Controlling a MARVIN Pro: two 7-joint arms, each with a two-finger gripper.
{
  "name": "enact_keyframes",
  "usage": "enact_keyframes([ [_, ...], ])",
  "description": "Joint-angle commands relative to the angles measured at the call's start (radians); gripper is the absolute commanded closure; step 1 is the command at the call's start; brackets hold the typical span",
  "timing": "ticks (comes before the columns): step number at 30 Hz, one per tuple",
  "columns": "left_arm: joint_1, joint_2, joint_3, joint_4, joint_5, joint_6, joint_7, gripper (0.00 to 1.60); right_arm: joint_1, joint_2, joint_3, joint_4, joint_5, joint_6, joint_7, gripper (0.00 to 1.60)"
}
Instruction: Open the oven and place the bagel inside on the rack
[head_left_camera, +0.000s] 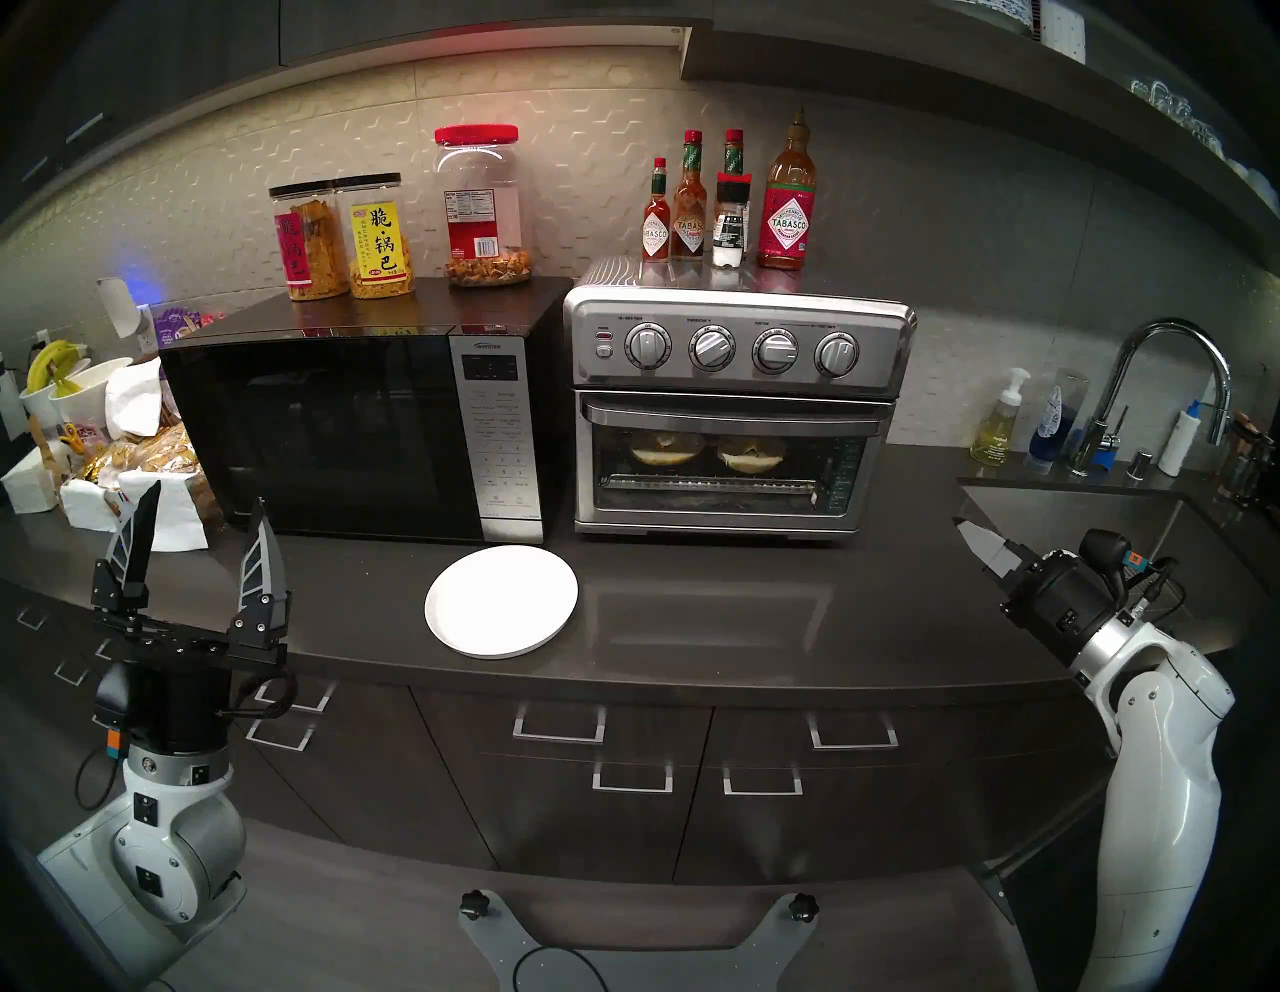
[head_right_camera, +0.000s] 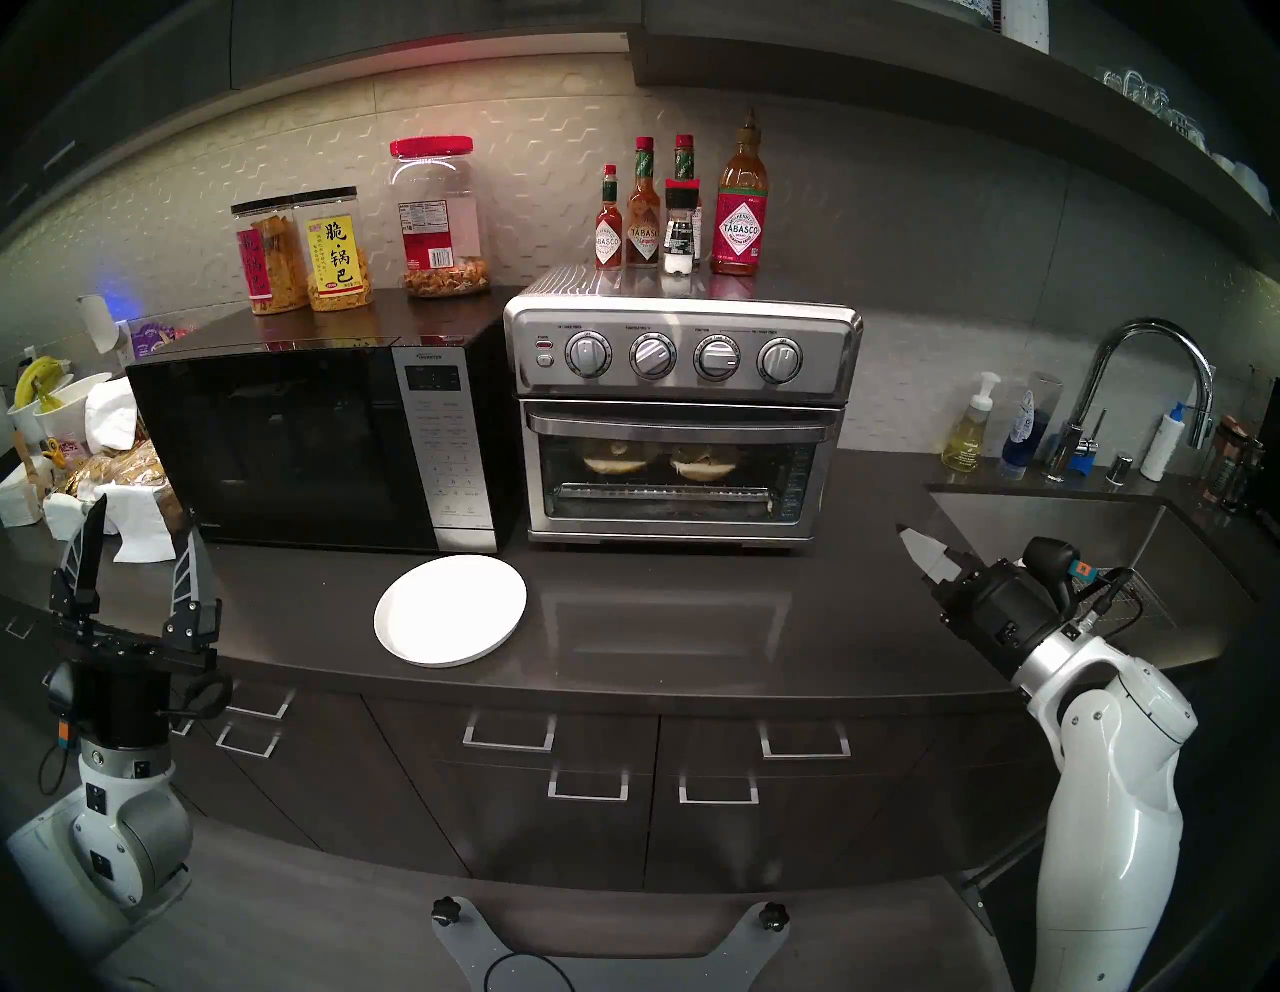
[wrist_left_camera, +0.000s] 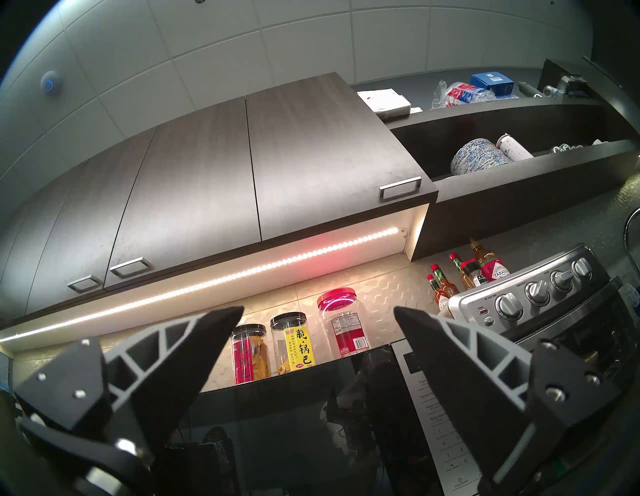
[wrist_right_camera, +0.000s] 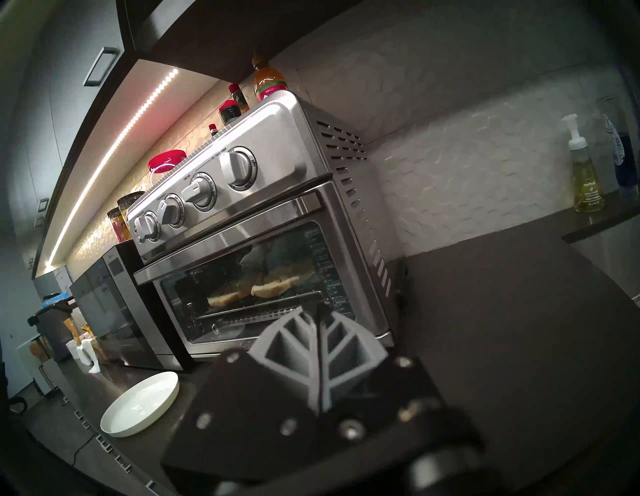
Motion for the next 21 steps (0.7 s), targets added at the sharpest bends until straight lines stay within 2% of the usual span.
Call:
enact_keyframes([
  [1, 0.002, -0.002, -0.009, -0.019, 0.0, 0.001, 0.002, 0.0, 0.005, -0.013, 0.007, -0.021, 0.028, -0.005, 0.022, 1.6],
  [21, 0.002, -0.002, -0.009, -0.02, 0.0, 0.001, 0.002, 0.0, 0.008, -0.02, 0.011, -0.021, 0.021, -0.001, 0.031, 1.6],
])
